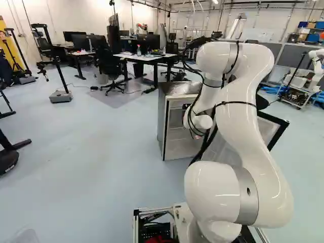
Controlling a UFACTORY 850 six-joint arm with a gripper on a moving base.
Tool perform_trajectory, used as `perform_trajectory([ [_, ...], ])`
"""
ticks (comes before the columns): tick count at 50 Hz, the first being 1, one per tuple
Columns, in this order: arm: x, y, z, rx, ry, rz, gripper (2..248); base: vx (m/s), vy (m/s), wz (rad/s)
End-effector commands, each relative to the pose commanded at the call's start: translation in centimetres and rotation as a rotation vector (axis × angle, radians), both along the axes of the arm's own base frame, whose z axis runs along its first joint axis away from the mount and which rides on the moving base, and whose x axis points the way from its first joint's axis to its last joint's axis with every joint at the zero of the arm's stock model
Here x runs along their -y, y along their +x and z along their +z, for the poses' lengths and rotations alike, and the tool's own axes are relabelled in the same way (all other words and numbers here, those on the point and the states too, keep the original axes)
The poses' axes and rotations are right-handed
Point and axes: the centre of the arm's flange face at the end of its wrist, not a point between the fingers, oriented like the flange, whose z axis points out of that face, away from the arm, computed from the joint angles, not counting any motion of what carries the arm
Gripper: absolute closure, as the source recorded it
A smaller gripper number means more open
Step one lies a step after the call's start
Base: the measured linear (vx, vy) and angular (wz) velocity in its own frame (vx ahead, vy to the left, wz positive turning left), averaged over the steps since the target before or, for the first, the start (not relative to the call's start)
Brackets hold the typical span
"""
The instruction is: Grab a drink from the fridge
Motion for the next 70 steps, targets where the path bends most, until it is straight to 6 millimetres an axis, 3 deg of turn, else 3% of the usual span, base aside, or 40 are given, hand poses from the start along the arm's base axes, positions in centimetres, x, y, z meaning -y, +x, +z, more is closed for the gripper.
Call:
perform_trajectory([
  [58,-5.5,-11.5,8.9,0.037,0.0,0.029,154,0.0,0.0,0.0],
  [70,-5.7,-12.5,10.6,0.091,-0.007,0.013,154,0.0,0.0,0.0],
])
